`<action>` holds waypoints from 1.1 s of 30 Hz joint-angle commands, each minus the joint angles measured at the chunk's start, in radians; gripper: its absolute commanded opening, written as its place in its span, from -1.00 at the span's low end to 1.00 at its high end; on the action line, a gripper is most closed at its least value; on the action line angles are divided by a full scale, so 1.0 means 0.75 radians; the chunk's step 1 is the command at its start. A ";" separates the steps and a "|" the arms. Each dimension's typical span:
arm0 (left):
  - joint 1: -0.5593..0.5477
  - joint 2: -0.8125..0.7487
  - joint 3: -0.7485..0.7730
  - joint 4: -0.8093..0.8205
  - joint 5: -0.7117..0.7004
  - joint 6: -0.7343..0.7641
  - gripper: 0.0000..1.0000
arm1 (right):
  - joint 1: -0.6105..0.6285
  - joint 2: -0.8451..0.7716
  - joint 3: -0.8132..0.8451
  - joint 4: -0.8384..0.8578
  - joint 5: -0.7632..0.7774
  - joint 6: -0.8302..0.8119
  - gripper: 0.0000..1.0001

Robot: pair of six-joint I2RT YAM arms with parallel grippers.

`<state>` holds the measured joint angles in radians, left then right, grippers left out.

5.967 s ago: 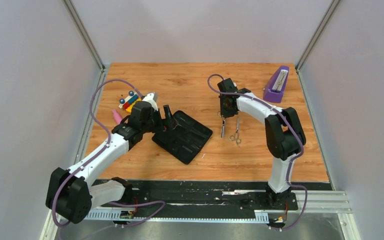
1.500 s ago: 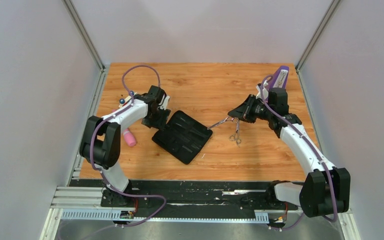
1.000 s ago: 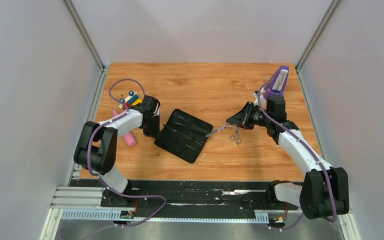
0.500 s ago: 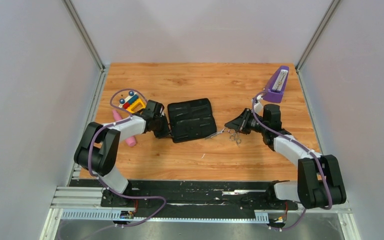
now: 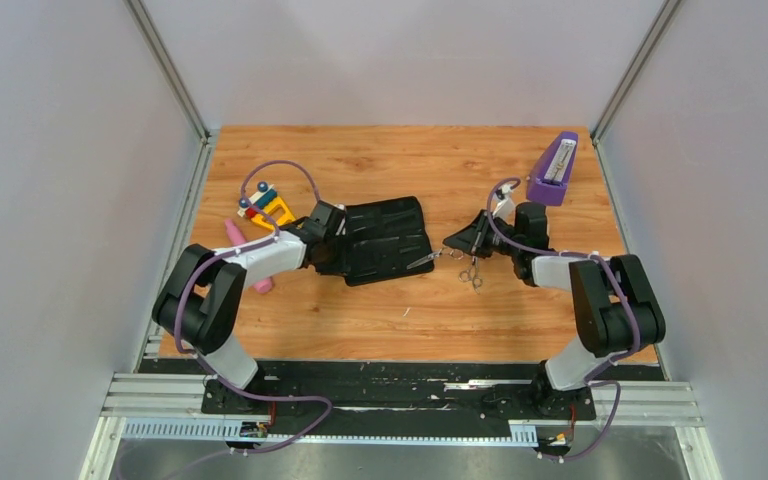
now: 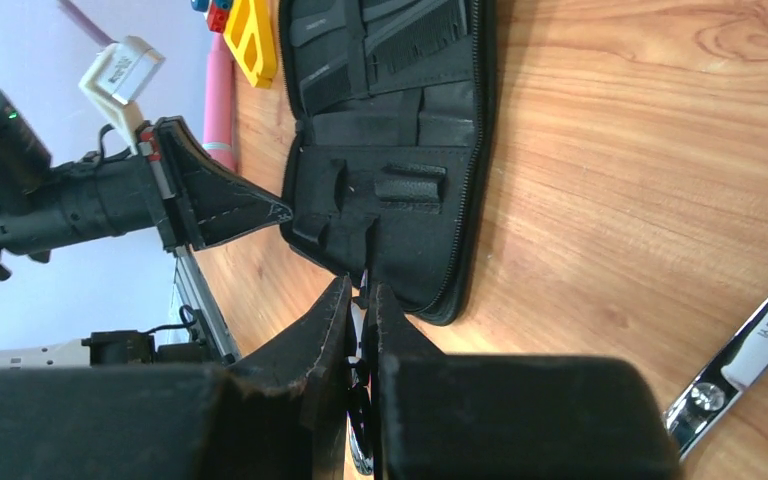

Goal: Sort the hair-cutting tools

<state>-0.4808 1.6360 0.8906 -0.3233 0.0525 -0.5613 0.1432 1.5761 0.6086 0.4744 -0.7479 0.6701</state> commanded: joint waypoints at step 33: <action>-0.095 0.045 -0.048 -0.015 -0.604 0.074 -0.56 | 0.131 0.480 -0.169 0.903 -0.183 0.106 -0.74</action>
<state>-0.5926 1.6089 0.8505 -0.2581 -0.3161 -0.4614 0.2092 1.8988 0.5266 1.1038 -0.8711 0.7662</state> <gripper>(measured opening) 0.219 0.102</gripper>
